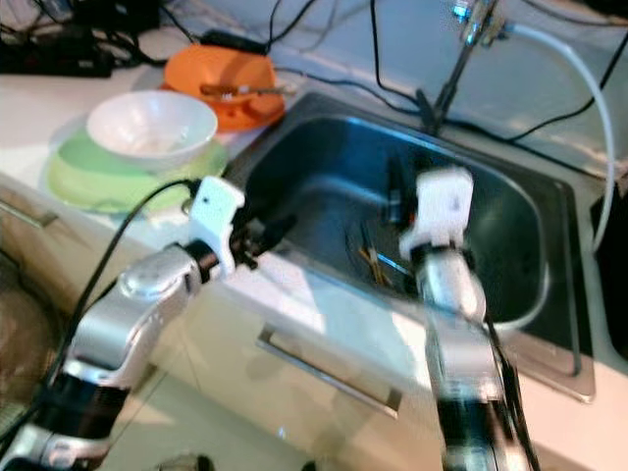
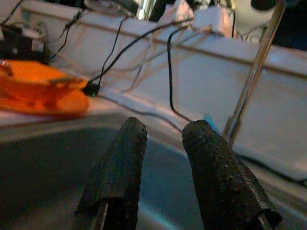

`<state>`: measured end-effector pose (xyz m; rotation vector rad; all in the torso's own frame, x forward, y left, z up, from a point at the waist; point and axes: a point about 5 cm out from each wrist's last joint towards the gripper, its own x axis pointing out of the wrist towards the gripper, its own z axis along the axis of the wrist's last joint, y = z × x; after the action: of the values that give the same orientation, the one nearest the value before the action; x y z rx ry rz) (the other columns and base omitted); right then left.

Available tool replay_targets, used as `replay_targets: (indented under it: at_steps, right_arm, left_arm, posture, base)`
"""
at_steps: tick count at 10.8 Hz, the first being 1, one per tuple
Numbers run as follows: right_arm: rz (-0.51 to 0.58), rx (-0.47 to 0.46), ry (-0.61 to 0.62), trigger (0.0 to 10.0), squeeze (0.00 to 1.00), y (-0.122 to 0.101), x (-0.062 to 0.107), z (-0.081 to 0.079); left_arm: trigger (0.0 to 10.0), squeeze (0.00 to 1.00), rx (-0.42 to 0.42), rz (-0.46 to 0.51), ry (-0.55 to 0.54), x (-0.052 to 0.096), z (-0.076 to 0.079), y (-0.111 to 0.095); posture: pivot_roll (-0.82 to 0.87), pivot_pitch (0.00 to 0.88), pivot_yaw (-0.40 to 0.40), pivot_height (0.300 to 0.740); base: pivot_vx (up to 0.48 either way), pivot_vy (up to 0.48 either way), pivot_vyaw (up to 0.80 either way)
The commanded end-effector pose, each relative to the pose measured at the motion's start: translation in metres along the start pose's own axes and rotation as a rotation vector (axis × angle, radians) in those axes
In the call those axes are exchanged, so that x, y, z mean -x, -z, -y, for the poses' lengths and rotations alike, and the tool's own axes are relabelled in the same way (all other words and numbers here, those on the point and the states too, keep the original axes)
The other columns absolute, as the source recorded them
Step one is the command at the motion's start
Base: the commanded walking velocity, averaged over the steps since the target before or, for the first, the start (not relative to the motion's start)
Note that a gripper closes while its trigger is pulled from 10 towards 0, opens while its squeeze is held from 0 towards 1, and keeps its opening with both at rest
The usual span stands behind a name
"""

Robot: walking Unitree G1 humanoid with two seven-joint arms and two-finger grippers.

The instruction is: Kitchen organization

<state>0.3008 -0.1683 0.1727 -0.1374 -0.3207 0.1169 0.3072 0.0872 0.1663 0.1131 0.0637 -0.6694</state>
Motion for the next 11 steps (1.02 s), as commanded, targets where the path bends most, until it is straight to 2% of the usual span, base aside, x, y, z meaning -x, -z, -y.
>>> replay_targets:
  at_steps: [1, 3, 5, 9, 11]
  right_arm:
    - [0.024, 0.003, -0.016, 10.0, 0.0, -0.009, 0.0, -0.001]
    - [-0.017, -0.037, -0.044, 10.0, 0.0, -0.005, 0.014, -0.017]
    - [-0.056, -0.08, -0.028, 10.0, 0.0, 0.004, 0.018, -0.036]
    - [-0.078, -0.118, -0.021, 10.0, 0.0, 0.008, 0.021, -0.051]
    - [-0.085, -0.119, -0.005, 10.0, 0.0, 0.01, 0.02, -0.051]
  left_arm:
    - [10.0, 0.0, -0.006, 0.014, 0.006, 0.001, 0.002, -0.001]
    - [10.0, 0.0, -0.034, 0.029, 0.006, 0.004, 0.002, 0.0]
    - [10.0, 0.0, -0.099, 0.052, -0.028, 0.008, -0.002, -0.002]
    - [10.0, 0.0, -0.156, 0.095, -0.075, 0.012, -0.007, -0.008]
    - [10.0, 0.0, -0.285, 0.113, -0.078, 0.015, -0.008, -0.018]
  posture:
    - [-0.12, 0.074, -0.11, 0.74]
    - [-0.11, 0.071, -0.108, 0.74]
    - [-0.11, 0.057, -0.105, 0.74]
    - [-0.09, 0.045, -0.109, 0.74]
    - [-0.09, 0.039, -0.108, 0.74]
  base:
    - [0.0, 0.0, 0.0]
    - [0.0, 0.0, 0.0]
    - [0.0, 0.0, 0.0]
    - [0.0, 0.0, 0.0]
    - [0.0, 0.0, 0.0]
